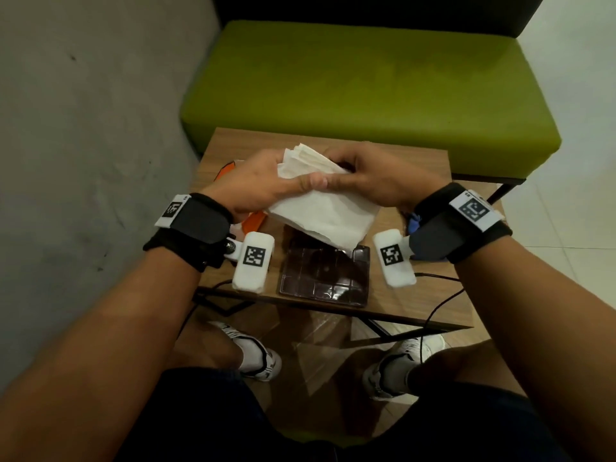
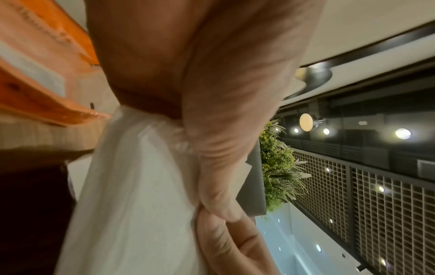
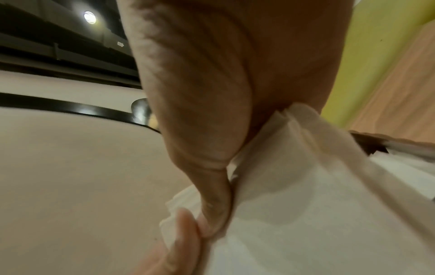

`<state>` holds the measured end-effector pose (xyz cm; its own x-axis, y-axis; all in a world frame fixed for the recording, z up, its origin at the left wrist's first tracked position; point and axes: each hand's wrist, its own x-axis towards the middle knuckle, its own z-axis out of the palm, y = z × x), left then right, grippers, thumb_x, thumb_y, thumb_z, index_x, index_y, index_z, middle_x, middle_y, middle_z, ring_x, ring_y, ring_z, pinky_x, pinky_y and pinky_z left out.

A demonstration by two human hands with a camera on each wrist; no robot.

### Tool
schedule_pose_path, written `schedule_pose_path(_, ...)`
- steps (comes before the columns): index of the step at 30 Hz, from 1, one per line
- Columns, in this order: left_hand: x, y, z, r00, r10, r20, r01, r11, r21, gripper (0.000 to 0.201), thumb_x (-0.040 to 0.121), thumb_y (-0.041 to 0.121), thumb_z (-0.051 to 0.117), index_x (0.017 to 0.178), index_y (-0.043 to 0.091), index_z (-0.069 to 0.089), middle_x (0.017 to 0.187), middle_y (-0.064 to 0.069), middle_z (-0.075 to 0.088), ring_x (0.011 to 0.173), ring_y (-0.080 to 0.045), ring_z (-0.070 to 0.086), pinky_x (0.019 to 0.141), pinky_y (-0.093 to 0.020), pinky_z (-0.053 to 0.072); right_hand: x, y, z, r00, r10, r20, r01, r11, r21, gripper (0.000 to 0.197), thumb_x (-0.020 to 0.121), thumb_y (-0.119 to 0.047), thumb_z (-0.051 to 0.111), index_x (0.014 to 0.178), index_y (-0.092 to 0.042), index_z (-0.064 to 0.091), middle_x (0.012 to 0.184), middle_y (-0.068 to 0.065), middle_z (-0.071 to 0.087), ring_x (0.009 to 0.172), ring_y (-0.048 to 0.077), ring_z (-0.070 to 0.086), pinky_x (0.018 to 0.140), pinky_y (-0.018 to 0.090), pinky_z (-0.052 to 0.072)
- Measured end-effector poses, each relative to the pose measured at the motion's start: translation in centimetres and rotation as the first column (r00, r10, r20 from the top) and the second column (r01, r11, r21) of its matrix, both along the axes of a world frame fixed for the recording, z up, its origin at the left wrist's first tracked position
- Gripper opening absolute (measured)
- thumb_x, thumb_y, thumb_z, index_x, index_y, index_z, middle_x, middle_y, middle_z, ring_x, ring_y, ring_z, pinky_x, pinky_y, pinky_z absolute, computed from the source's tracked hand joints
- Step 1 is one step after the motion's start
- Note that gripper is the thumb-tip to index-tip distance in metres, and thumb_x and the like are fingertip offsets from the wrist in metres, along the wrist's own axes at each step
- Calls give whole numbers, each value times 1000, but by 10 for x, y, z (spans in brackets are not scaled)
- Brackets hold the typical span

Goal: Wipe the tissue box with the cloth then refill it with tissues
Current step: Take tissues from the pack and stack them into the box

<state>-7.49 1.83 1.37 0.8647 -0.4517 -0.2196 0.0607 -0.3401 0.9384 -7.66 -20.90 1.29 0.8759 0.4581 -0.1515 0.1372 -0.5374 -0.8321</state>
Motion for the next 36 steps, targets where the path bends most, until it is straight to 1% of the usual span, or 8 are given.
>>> schedule_pose_path(4,3,-3,-17,976,183,-122,-206,955,-215,25,108,16,63,128,4,69,121,-10,80,107,-19,79,93,-30,63,-2,2,-4,964,-257,-62,265,932,249,30,95,-31,79,108,-5,71,100,6,77,87,17,75,77,38,61)
schedule_pose_path(7,2,-8,-24,936,308,-171,-347,888,-302,35,111,22,60,137,0,65,128,-12,79,117,-22,77,100,-34,62,-9,6,-14,832,-457,-316,555,665,499,53,96,-53,71,123,-7,68,123,8,75,110,21,75,102,50,60)
schedule_pose_path(10,0,-17,-32,918,359,-167,-394,872,-291,40,111,32,60,141,5,62,131,-9,78,121,-22,75,108,-41,59,-16,22,-25,735,-423,-530,670,577,468,70,99,-69,53,138,-12,61,129,6,76,115,24,75,103,47,60)
schedule_pose_path(15,0,-13,-42,914,372,-164,-400,895,-197,52,106,51,61,141,12,62,131,-2,78,123,-18,74,114,-46,55,-14,29,-36,631,-578,-518,773,525,355,92,83,-82,53,152,-21,48,143,1,64,126,24,66,110,50,54)
schedule_pose_path(22,-1,-9,-44,918,367,-151,-386,914,-121,48,109,44,60,145,12,58,134,-1,75,120,-14,74,107,-37,59,-18,25,-35,738,-569,-363,674,650,351,25,108,-23,56,132,-19,56,126,10,71,112,29,73,95,51,63)
schedule_pose_path(29,-3,7,-18,947,223,229,-259,956,140,77,91,74,67,147,25,46,139,9,57,128,-8,58,105,-30,51,-15,8,1,963,-259,-74,267,951,157,29,108,-21,59,136,-24,56,124,6,65,106,27,69,89,48,61)
schedule_pose_path(32,-5,2,-6,993,-75,94,51,971,234,67,90,70,66,137,22,63,124,5,77,111,-12,76,97,-42,63,-12,14,17,993,-109,-33,112,989,96,34,106,-21,62,139,-21,54,122,4,68,108,28,71,86,43,63)
schedule_pose_path(36,-7,1,-6,996,-74,-55,78,994,77,48,95,47,70,123,8,73,112,-8,83,102,-23,81,88,-42,65,-9,13,25,997,-61,-41,64,995,72,44,102,-19,69,142,-20,54,123,5,68,107,26,72,86,39,65)
